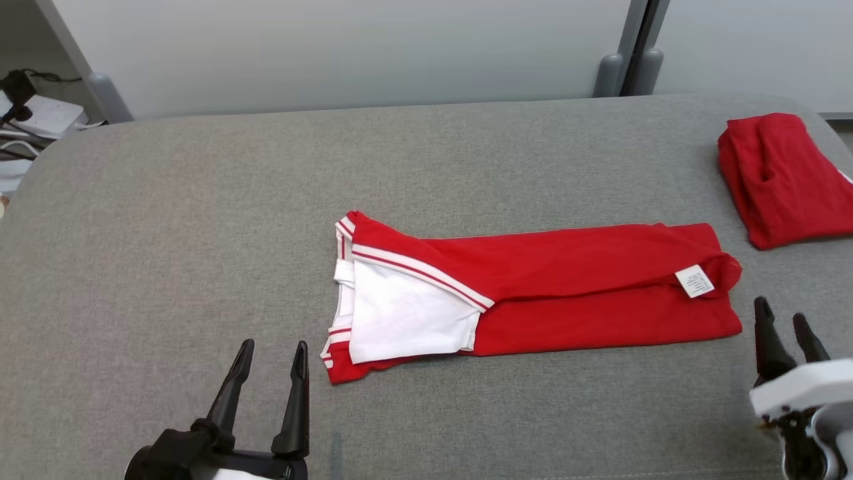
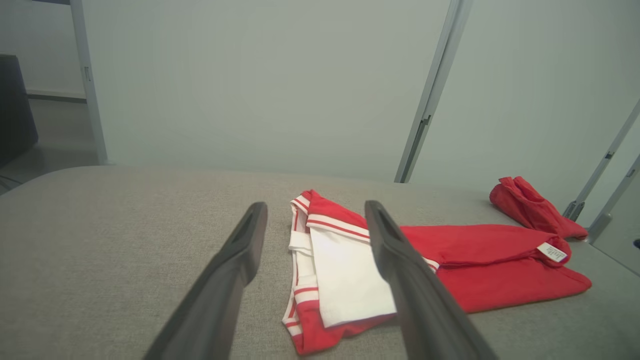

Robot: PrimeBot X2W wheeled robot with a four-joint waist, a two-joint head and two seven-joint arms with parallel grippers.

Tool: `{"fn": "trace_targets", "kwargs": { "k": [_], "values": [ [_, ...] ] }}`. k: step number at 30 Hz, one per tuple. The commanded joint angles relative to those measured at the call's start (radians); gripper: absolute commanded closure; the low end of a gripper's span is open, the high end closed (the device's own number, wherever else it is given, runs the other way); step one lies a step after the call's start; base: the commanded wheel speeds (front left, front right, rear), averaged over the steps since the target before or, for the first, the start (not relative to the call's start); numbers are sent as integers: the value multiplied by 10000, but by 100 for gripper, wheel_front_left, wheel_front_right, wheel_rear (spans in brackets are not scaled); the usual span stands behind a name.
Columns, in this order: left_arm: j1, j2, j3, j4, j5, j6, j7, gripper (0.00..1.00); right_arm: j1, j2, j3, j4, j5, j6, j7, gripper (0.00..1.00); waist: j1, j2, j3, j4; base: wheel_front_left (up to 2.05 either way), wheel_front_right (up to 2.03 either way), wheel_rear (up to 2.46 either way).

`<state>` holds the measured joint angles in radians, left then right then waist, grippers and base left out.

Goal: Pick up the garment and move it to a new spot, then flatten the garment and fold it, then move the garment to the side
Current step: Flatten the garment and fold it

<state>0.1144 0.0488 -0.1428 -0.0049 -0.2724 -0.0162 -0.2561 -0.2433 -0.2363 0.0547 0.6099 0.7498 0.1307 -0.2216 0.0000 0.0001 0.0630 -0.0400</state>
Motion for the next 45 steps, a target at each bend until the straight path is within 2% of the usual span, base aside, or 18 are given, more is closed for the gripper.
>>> {"fn": "trace_targets", "kwargs": {
  "k": [1, 11, 23, 28, 29, 30, 31, 37, 45],
  "values": [
    [-428, 16, 213, -292, 181, 60, -56, 0, -732, -294, 203, 377, 183, 0, 197, 0, 0, -1, 144, 141, 0, 0, 0],
    [-1004, 15, -188, -207, 28, 64, -57, 0, -3039, -487, -209, 3720, 703, 0, 1555, 0, 0, -1, 844, 867, 0, 0, 0],
    [-1711, 15, -812, -82, -113, 90, -57, 0, -4247, -863, -111, 5326, 982, 0, 1838, 0, 0, -1, 1563, 1385, 0, 0, 0],
    [-1916, 15, -831, -38, -162, 104, -57, 0, -4421, -787, -63, 5809, 1173, 0, 2115, 0, 0, -1, 1627, 1520, 0, 0, 0],
    [-1924, 15, -828, -30, -170, 105, -57, 0, -4421, -772, -22, 5801, 1200, 0, 2125, 42, 0, -1, 1619, 1533, 0, 0, 0],
    [-1922, 15, -820, -22, -174, 109, -57, 0, -4414, -754, 12, 5762, 1243, 0, 2121, 73, 0, -1, 1605, 1536, 0, 0, 0],
    [-1913, 15, -811, -12, -175, 116, -57, 0, -4393, -746, 29, 5714, 1303, 0, 2101, 100, 0, -1, 1582, 1532, 0, 0, 0],
    [-1848, 15, -814, -5, -204, 148, -57, 0, -4095, -980, 111, 5301, 1637, 0, 1837, 100, 0, -1, 1385, 1491, 0, 0, 0],
    [-1727, 15, -749, 15, -221, 156, -57, 0, -3661, -1812, 250, 4531, 1953, 0, 1538, 100, 0, -1, 1043, 1368, 0, 0, 0]
  ]
}}
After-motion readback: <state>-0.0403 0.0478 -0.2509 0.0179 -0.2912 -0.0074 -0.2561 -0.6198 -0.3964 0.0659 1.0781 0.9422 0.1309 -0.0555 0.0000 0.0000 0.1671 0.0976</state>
